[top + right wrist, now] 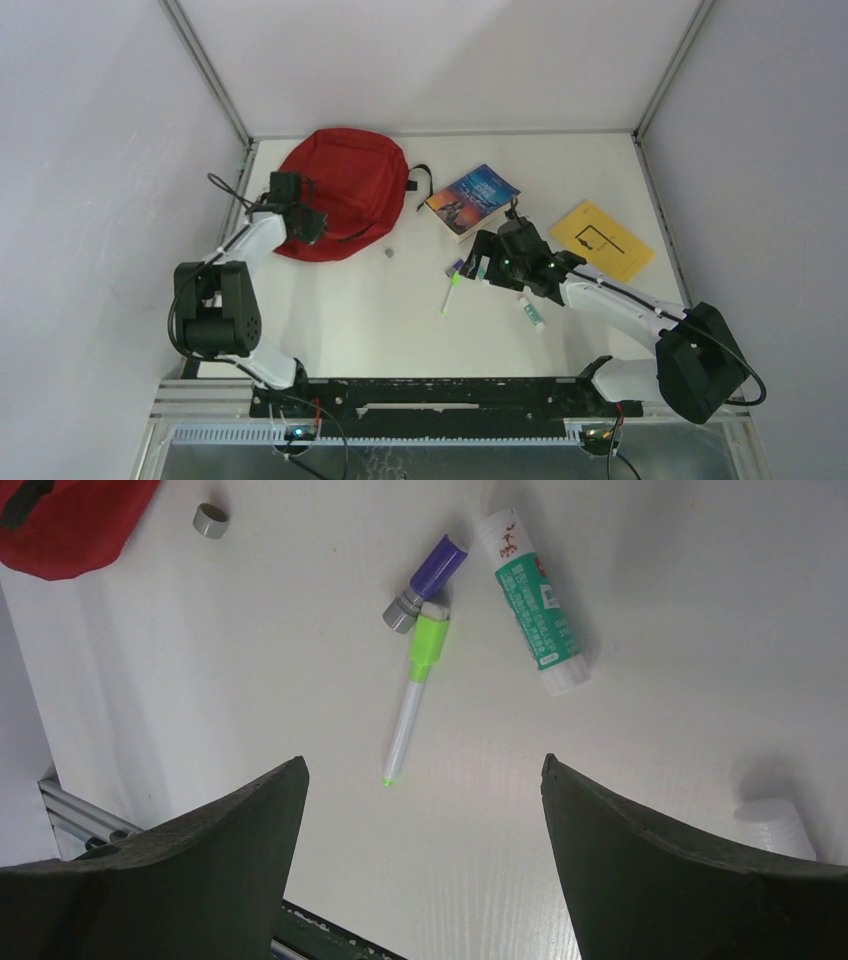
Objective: Pack the student bag
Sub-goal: Adjust the student bag at the center of the board.
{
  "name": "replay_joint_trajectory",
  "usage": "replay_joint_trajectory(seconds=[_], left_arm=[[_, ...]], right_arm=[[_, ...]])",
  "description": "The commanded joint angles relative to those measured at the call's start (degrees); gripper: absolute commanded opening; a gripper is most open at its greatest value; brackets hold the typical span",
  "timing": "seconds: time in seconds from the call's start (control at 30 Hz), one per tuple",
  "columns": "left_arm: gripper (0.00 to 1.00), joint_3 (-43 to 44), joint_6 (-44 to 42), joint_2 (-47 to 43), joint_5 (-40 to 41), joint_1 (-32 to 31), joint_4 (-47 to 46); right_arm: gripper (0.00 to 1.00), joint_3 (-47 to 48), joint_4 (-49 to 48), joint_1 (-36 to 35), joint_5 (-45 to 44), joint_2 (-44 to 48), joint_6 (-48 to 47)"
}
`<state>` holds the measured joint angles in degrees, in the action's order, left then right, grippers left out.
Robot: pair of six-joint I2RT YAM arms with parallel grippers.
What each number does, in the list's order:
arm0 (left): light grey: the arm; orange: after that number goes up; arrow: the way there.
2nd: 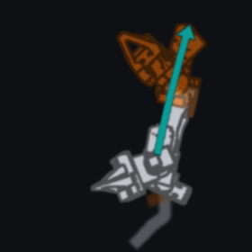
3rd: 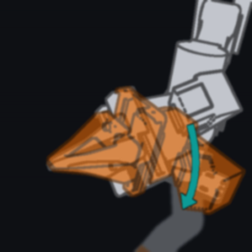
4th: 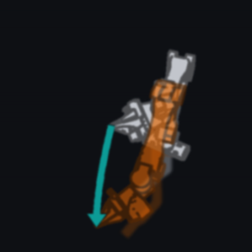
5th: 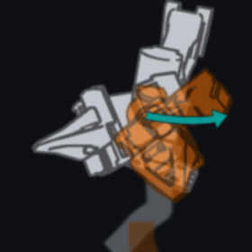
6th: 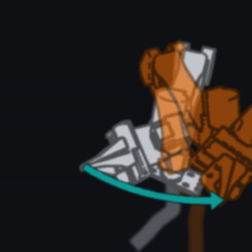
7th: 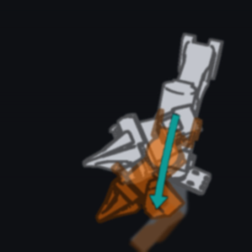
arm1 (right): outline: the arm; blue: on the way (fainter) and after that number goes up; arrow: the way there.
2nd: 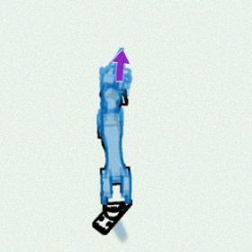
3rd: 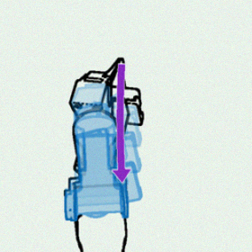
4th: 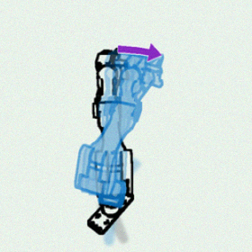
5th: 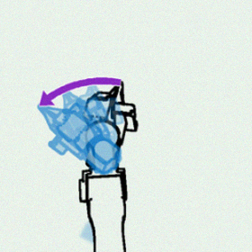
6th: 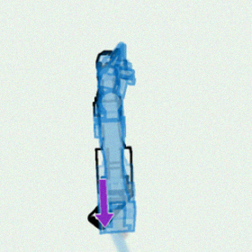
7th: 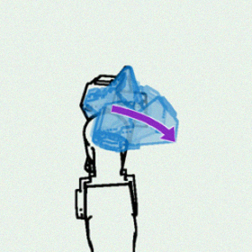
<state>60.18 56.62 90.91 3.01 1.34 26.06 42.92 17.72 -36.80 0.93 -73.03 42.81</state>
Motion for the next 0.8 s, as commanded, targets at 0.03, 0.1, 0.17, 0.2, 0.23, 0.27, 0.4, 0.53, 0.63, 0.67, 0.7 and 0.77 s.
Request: replay_joint_trajectory(seconds=[0.03,0.1,0.17,0.2,0.23,0.27,0.4,0.53,0.63,0.67,0.7,0.77], left_arm=[[0.00,-2.18,10.26,-2.93,-1.12,-4.93,-1.57],[0.00,-2.55,12.33,-3.10,-0.78,-6.66,-1.58],[0.00,-2.19,13.91,-2.82,-0.74,-9.01,-1.62],[0.00,-1.73,14.40,-2.42,-0.80,-10.40,-1.52],[0.00,-1.08,14.78,-2.10,-0.81,-11.80,-1.47],[0.00,-0.19,14.96,-1.60,-0.76,-13.31,-1.30],[0.23,4.45,13.14,0.65,-0.03,-17.76,0.45],[0.52,6.39,8.63,0.08,1.64,-18.88,1.36],[0.64,8.58,2.59,-1.41,2.97,-19.83,1.79],[0.67,9.85,0.20,-1.75,3.87,-20.15,3.08],[0.70,10.93,-2.28,-1.86,4.45,-20.44,4.13],[0.75,12.59,-6.21,-2.19,5.73,-20.75,6.41]], right_arm=[[0.96,0.96,0.24,-0.65,-0.89,3.01,0.24],[0.96,0.94,1.16,-0.65,-2.14,3.60,0.14],[0.96,0.94,1.73,-0.65,-3.31,4.00,0.08],[0.96,0.94,1.94,-0.65,-3.63,4.22,0.07],[0.97,0.94,2.00,-0.48,-3.99,4.29,0.07],[0.97,0.94,2.00,-0.32,-4.14,4.38,0.18],[0.98,0.94,2.04,1.86,-3.56,4.67,0.94],[0.98,0.94,2.90,3.56,-4.17,6.00,0.49],[0.99,-0.05,2.41,5.75,-3.08,6.98,0.45],[0.99,-0.41,2.06,6.78,-2.25,7.34,0.58],[0.99,-0.72,1.77,7.78,-1.62,7.58,0.65],[0.99,-0.98,1.28,9.33,-1.54,8.00,0.92]])
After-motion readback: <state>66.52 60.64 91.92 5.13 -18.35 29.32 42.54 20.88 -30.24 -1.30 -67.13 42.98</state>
